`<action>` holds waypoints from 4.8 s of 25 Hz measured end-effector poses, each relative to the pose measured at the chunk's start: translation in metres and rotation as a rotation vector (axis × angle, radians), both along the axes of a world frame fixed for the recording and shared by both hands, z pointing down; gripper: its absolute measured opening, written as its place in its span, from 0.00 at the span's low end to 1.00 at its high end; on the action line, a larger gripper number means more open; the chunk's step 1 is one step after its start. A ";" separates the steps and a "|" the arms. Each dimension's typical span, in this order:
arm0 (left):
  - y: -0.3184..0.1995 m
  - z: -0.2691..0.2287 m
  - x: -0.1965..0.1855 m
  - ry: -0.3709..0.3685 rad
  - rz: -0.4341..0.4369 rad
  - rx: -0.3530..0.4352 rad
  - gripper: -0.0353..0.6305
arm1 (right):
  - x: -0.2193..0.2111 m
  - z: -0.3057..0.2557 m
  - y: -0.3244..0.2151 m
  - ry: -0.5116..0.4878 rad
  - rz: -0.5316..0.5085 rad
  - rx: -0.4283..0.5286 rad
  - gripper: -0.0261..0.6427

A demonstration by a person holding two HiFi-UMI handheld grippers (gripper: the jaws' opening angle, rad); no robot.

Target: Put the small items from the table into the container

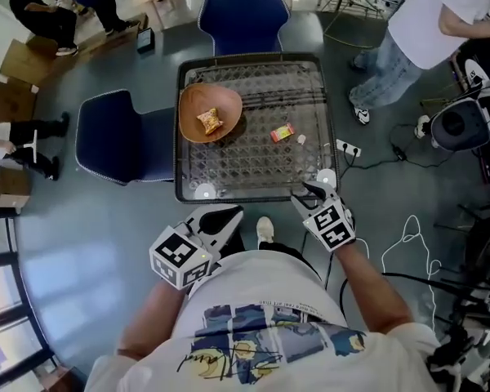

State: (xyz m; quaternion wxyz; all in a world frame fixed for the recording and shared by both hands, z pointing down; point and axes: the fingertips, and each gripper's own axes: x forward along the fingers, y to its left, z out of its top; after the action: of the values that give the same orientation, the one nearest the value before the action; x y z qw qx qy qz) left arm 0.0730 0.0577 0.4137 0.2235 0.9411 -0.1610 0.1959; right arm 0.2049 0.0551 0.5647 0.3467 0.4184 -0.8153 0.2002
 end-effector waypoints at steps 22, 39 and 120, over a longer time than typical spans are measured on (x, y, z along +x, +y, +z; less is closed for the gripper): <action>-0.003 -0.006 -0.026 0.009 -0.080 0.009 0.07 | 0.041 0.061 -0.045 0.077 0.077 -0.021 0.28; -0.029 0.007 -0.074 -0.045 -0.231 -0.015 0.07 | 0.099 0.167 -0.152 0.183 0.172 -0.137 0.28; -0.167 0.029 -0.286 0.087 -0.254 -0.128 0.07 | -0.180 0.142 -0.324 0.300 -0.032 -0.241 0.21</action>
State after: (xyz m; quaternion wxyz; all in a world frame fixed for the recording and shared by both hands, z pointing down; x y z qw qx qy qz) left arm -0.2125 -0.1094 0.4430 0.3128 0.9045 -0.2564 0.1350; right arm 0.0249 -0.2688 0.7071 0.5149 0.3862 -0.7311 0.2262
